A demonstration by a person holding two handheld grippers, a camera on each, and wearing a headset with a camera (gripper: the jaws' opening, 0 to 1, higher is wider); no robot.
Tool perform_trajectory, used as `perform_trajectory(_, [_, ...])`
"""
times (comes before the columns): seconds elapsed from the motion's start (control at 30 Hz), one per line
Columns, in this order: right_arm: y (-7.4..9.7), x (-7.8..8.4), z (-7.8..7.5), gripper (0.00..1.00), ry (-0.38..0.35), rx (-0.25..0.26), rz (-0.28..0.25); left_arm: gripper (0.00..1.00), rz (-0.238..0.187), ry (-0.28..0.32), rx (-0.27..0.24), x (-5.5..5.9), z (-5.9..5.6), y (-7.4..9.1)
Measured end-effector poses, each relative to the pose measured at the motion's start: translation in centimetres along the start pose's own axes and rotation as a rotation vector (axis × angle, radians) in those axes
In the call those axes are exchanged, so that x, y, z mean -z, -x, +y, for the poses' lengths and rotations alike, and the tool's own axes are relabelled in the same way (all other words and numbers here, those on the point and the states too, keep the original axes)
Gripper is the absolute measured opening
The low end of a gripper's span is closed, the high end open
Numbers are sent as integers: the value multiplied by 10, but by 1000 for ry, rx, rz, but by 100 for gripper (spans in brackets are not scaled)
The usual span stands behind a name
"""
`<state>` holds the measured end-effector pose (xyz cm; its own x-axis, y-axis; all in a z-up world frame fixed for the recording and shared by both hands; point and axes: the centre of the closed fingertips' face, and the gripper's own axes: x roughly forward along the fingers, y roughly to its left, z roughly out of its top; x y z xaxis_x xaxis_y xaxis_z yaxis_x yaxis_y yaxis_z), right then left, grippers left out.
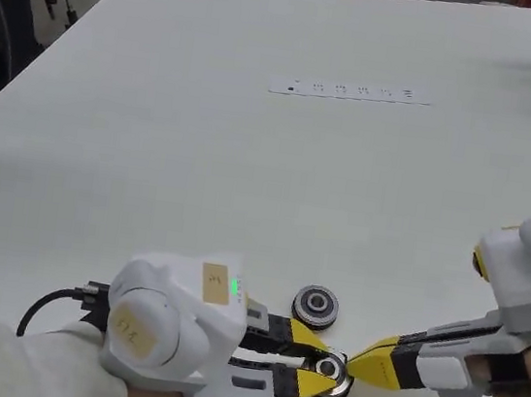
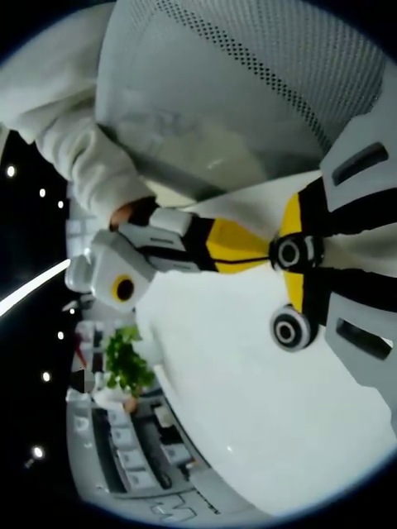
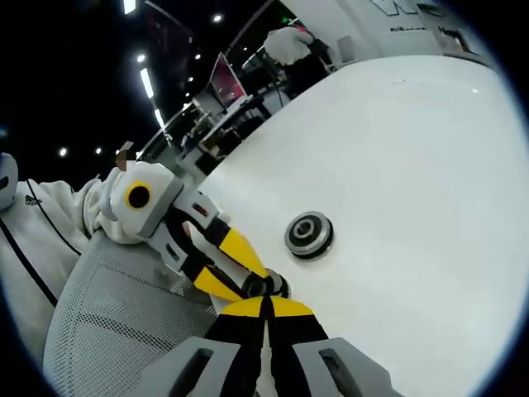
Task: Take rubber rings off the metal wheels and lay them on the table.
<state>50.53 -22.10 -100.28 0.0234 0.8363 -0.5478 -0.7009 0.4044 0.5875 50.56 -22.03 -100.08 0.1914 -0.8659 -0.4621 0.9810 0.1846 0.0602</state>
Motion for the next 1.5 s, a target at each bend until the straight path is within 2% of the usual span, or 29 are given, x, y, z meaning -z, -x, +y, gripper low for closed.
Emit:
perform_trajectory(1.07, [-2, -5, 6, 0, 41, -10, -5, 14, -10, 21, -6, 1, 2, 1])
perform_trajectory(1.2, [-3, -10, 12, 0, 31, -38, -25, 14, -10, 22, -7, 0, 2, 1])
perform_trajectory(1.23, [-4, -15, 17, 0, 33, -60, -52, 14, -10, 22, -7, 0, 2, 1])
perform_trajectory(1.27, [-4, -22, 17, 0, 29, -49, -87, 14, -10, 22, -7, 0, 2, 1])
perform_trajectory(1.3, [-3, -15, 24, 0, 46, -96, -36, 14, -10, 22, -9, 0, 2, 1])
perform_trajectory(1.33, [-5, -17, 19, 0, 33, -63, -53, 14, -10, 21, -8, 0, 2, 1])
perform_trajectory(1.47, [-5, -14, 15, 0, 23, -55, -44, 14, -7, 15, -10, 0, 2, 1])
perform_trajectory(1.5, [-5, -14, 11, 0, 25, -35, -43, 14, -7, 18, -11, 0, 2, 1])
